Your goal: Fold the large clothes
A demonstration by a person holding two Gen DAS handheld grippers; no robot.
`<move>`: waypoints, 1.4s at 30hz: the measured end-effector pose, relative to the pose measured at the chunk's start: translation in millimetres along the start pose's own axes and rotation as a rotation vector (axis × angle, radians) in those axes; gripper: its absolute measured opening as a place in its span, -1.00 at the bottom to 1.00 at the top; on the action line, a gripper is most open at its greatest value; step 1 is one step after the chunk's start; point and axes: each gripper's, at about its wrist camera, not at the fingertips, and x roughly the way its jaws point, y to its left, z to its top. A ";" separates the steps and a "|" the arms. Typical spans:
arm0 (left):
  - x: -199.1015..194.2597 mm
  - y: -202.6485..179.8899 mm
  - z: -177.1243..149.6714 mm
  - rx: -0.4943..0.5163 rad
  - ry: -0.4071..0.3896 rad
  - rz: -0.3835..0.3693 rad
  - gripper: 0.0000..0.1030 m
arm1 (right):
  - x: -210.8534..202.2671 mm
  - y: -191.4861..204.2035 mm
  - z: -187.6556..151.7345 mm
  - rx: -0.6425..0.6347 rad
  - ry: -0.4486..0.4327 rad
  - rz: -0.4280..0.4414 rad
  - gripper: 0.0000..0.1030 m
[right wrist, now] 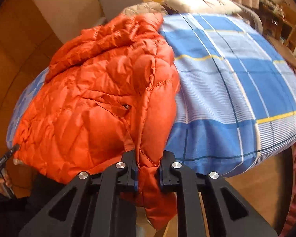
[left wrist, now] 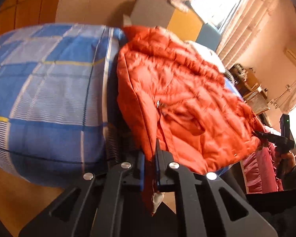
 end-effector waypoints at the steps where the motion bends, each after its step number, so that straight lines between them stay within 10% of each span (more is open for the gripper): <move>1: -10.7 -1.0 -0.7 0.005 -0.013 -0.012 -0.87 | -8.0 3.6 1.5 -0.020 -0.012 0.008 -0.76; 15: -100.7 2.6 34.6 -0.001 -0.204 -0.232 -0.87 | -100.9 45.1 5.6 -0.161 -0.184 0.143 -0.78; 27: -21.5 1.1 170.4 0.039 -0.244 -0.192 -0.86 | -43.7 53.3 138.7 -0.069 -0.262 0.148 -0.78; 37: 90.6 29.0 250.9 -0.059 -0.129 -0.016 -0.76 | 39.6 37.1 214.0 0.056 -0.206 0.079 -0.56; 39: 106.2 32.2 255.9 -0.080 -0.095 0.007 -0.52 | 48.3 30.7 217.6 0.099 -0.198 0.097 -0.25; 41: 108.9 33.8 256.6 -0.093 -0.114 0.017 0.53 | 49.3 21.8 217.3 0.163 -0.219 0.137 0.72; 42: 103.7 36.2 256.0 -0.115 -0.161 0.036 0.73 | 45.5 18.7 215.8 0.185 -0.253 0.147 0.82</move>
